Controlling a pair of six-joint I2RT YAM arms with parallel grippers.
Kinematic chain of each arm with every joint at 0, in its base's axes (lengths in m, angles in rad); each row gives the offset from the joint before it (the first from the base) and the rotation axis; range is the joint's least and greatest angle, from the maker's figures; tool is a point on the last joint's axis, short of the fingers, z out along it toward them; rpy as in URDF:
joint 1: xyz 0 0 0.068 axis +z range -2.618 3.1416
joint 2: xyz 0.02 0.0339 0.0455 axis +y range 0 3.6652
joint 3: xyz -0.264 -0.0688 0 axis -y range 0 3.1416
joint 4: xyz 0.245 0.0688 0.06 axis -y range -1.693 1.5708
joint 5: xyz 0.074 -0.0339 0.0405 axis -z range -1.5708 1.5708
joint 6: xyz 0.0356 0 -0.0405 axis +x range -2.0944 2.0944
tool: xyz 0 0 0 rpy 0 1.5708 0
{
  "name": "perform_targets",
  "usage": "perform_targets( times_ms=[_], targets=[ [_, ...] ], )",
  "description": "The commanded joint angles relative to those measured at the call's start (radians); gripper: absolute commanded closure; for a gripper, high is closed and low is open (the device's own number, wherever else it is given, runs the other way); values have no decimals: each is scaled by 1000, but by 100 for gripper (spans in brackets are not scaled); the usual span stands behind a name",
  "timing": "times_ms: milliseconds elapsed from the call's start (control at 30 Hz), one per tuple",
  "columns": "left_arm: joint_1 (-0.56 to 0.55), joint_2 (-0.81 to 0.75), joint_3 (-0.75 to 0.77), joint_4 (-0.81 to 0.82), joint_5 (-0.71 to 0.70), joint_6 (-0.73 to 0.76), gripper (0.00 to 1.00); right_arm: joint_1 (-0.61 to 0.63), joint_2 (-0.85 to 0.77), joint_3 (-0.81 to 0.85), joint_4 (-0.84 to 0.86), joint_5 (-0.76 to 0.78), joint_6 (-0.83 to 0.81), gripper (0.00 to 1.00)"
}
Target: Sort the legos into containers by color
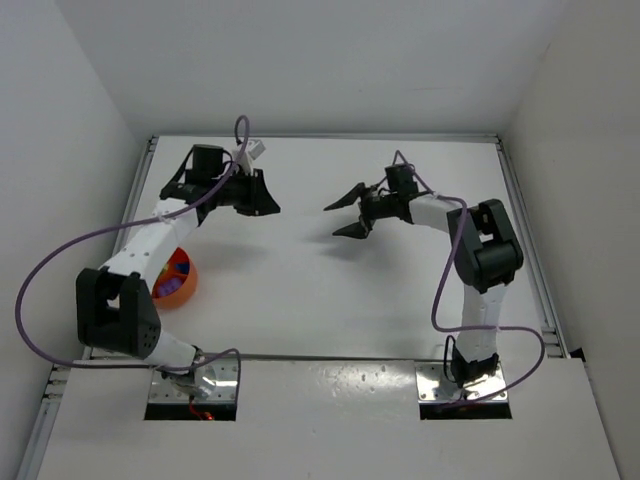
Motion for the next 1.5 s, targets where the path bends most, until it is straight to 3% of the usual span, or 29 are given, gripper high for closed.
perform_targets(
  times_ms=[0,33,67,133,167,233,333,400,833,1133,1400,1467],
  targets=[
    [-2,-128,-14,-149,-94,189,100,-119,-74,-3,4,-17,-262,34],
    [-2,-148,-14,-187,-125,227,100,-145,-74,54,-143,-1,-355,36],
    [-2,-171,-14,-274,-156,302,100,-168,-85,97,-245,88,-592,36],
    [8,-180,-3,-353,-216,367,100,-198,-107,246,-414,240,-856,41],
    [24,-198,-3,-388,-231,411,100,-198,-117,286,-525,435,-1066,42],
    [57,-237,6,-493,-268,459,100,-198,-150,338,-559,671,-1240,44],
    [67,-257,29,-574,-334,510,100,-216,-151,372,-568,843,-1301,44],
    [67,-257,29,-629,-419,534,100,-216,-151,372,-568,876,-1329,44],
    [237,-211,-48,-711,-661,683,100,-216,-95,382,-559,858,-1320,44],
    [337,-111,-57,-660,-701,732,100,-225,-95,372,-559,887,-1329,42],
    [357,-39,-25,-628,-701,732,83,-225,-114,363,-559,887,-1329,40],
    [357,-28,-16,-617,-701,732,75,-225,-114,363,-559,898,-1338,40]
  ],
)
